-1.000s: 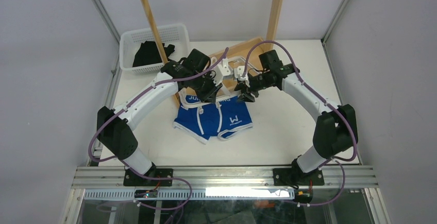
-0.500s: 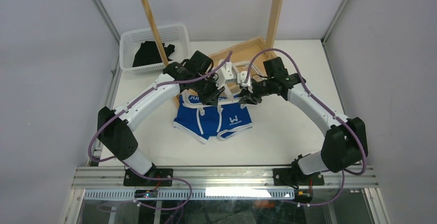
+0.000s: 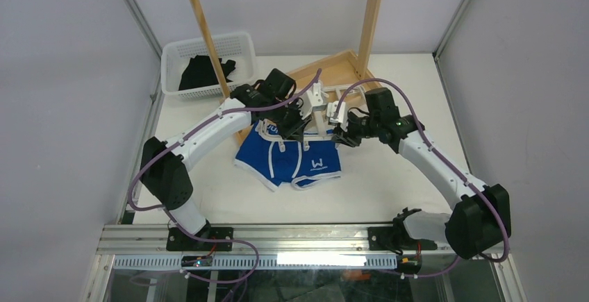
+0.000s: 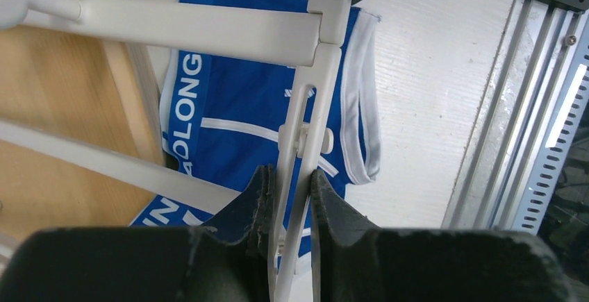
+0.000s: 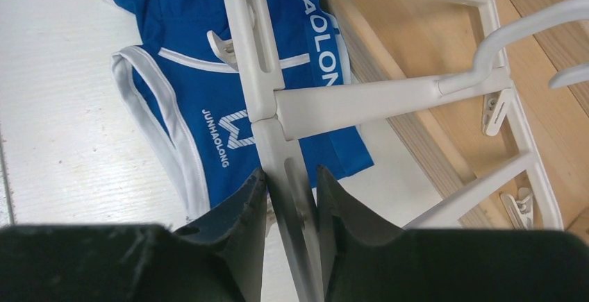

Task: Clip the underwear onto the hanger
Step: Open the clamp at the hanger.

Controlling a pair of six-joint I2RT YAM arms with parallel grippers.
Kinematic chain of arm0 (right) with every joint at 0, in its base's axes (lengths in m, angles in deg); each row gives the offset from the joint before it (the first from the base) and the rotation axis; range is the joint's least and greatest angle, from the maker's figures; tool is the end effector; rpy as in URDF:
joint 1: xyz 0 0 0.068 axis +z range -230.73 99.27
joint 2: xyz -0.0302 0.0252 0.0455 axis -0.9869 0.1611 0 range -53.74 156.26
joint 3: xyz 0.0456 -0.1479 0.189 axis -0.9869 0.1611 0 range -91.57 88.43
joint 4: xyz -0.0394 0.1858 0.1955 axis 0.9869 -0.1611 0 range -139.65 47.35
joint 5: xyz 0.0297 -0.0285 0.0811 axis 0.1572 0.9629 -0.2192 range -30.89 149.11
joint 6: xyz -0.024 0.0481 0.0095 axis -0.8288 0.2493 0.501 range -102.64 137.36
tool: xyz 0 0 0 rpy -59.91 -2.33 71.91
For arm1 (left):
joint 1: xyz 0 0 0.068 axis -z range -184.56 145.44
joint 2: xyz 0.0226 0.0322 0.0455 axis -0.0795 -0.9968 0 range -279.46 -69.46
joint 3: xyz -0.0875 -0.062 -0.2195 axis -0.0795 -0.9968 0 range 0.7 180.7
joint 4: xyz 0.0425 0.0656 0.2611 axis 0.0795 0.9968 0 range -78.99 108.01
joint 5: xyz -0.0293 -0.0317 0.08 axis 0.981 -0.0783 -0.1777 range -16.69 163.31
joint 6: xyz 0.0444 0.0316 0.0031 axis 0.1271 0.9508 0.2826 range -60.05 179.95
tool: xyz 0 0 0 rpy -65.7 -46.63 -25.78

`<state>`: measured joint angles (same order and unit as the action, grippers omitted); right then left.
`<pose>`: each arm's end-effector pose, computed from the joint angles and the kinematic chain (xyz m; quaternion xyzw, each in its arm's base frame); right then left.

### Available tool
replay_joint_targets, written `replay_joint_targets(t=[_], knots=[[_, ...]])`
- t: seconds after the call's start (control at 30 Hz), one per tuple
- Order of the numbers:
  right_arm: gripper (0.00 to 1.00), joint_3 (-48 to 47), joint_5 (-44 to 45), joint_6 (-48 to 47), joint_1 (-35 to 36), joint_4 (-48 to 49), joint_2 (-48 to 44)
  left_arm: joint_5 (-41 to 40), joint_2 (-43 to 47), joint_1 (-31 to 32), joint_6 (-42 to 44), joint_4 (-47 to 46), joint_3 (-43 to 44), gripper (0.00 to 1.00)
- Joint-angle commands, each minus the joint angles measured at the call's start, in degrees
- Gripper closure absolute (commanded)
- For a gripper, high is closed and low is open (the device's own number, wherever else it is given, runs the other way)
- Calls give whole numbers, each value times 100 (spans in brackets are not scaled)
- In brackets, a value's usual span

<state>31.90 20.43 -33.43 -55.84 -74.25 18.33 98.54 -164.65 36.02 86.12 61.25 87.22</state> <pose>0.2455 0.1391 0.2503 -0.6344 0.6194 0.2231 0.4051 0.2628 -0.2456 0.2758 0.5661 0.7529 -0.2416 0.2330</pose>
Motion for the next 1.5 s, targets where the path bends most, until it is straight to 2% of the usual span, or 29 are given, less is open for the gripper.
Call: replay_joint_targets(t=[0.0,0.07,0.2,0.27,0.43,0.57,0.67,0.77,0.83,0.9,0.97,1.07,1.17,1.3,1.47], knots=[[89,262,26,990,96,684,-400,-430,-184,-12,-25,-1599,486,100],[83,340,31,1128,96,892,-436,-478,-229,-71,157,-1718,482,100],[61,402,-176,1411,26,1244,-675,-392,-248,-280,373,-1763,424,100],[55,530,-88,1827,-9,1699,-894,-327,-196,-359,441,-1763,370,100],[49,1234,-135,3187,-36,2965,-1646,-276,-155,-432,541,-1763,289,100],[45,2166,99,4030,-34,3961,-2394,-282,-95,-500,611,-1731,193,100],[44,2937,534,4486,-36,4615,-2911,-247,9,-579,669,-1683,100,100],[44,3362,534,4486,-34,4729,-3306,-204,98,-604,685,-1611,31,100],[44,3354,3018,6089,-31,4420,-3633,-182,148,-604,683,-1580,-36,100],[46,3384,4336,7439,-36,4114,-3884,-168,178,-604,658,-1570,-113,100],[47,3363,5173,8618,-44,3777,-4041,-170,190,-605,633,-1565,-164,100],[46,3337,5494,9622,-45,3489,-4216,-145,195,-604,618,-1552,-205,100],[45,3469,5667,10774,-44,3610,-4214,-125,215,-604,616,-1543,-221,100],[43,3626,5796,11859,-44,4344,-3714,-92,238,-604,620,-1543,-249,100],[41,3384,5937,12976,-44,4086,-2958,-71,213,-606,616,-1542,-232,100]])
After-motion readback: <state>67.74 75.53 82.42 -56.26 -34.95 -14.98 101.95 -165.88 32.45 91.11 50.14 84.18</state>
